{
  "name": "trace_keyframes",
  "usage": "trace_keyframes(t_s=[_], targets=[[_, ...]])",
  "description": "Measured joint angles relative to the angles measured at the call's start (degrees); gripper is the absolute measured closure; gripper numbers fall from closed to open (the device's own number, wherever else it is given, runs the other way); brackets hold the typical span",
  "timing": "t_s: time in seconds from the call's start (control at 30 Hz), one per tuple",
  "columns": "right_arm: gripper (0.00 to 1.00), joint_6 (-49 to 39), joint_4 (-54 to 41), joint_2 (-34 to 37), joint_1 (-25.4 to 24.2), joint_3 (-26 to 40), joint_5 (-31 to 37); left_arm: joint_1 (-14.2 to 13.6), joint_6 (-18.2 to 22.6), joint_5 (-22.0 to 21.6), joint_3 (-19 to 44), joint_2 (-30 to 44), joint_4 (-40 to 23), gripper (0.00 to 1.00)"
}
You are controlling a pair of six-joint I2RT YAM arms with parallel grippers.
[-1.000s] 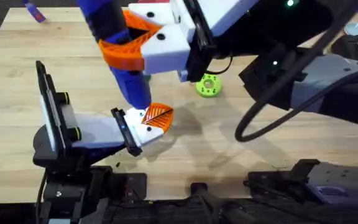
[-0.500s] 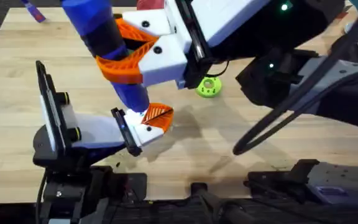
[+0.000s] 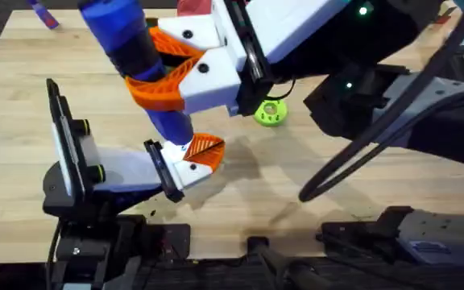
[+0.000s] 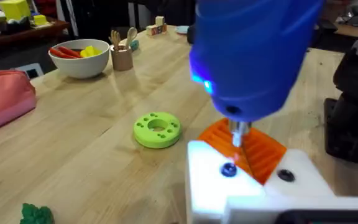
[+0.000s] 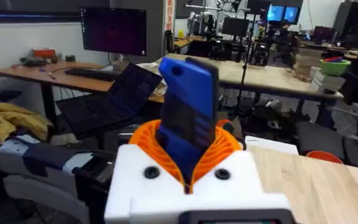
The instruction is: Pick up the gripper from the table and insert it into the empty holder that is missing its gripper. Then pick up a screw, insert it into the mounting hole, and use the screwdriver to tighten it. Finally, clean up the table by picking up the vegetable and placing it into the bucket.
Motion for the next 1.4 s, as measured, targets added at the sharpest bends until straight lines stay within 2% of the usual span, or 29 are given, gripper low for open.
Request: trace_keyframes(t_s=[0.37,1.4], targets=[[0.978,0.0,1.7,1.3,1.8,0.0,0.0,0.0,0.0,0.0,0.0,0.0,0.0,0.994],[0.978,0.0,1.8,2.3,0.2,0.0,-1.5,0.0,0.0,0.0,0.0,0.0,0.0,0.994]])
